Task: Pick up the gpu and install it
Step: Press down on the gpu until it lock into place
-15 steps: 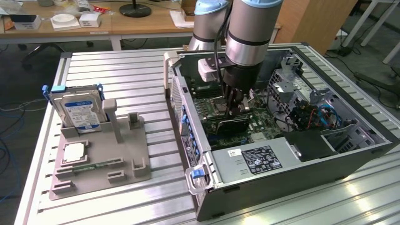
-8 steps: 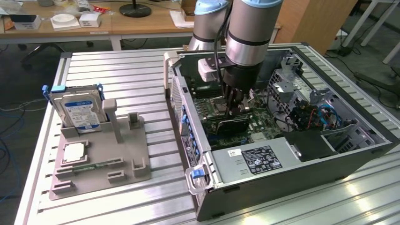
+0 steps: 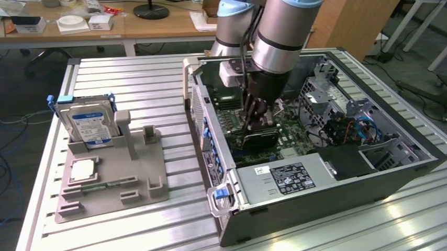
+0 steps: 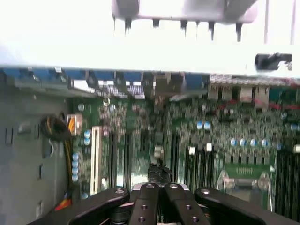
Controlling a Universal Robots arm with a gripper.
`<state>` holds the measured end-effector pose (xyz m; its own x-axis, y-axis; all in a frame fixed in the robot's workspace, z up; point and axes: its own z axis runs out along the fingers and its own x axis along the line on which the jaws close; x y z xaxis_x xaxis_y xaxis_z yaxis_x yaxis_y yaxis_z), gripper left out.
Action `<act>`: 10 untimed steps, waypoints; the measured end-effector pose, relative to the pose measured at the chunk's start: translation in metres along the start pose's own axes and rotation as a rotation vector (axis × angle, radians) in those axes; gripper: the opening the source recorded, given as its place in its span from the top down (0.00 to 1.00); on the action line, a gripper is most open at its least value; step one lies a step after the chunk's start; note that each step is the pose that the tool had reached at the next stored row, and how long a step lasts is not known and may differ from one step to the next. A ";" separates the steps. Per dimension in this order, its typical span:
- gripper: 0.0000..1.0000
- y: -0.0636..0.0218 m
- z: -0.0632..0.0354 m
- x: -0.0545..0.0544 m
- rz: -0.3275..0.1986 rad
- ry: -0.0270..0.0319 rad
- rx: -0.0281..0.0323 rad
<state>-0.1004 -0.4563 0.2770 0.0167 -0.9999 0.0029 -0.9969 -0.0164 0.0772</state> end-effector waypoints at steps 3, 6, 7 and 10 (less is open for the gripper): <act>0.90 -0.0002 0.0000 0.000 0.000 0.0002 -0.0539; 0.90 -0.0007 -0.0001 0.000 0.000 -0.0008 -0.1080; 0.90 -0.0007 -0.0001 0.000 0.000 -0.0011 -0.1275; 0.90 -0.0011 -0.0001 0.000 -0.001 -0.0020 -0.1814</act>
<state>-0.0993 -0.4562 0.2770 0.0170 -0.9999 0.0008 -0.9666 -0.0163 0.2558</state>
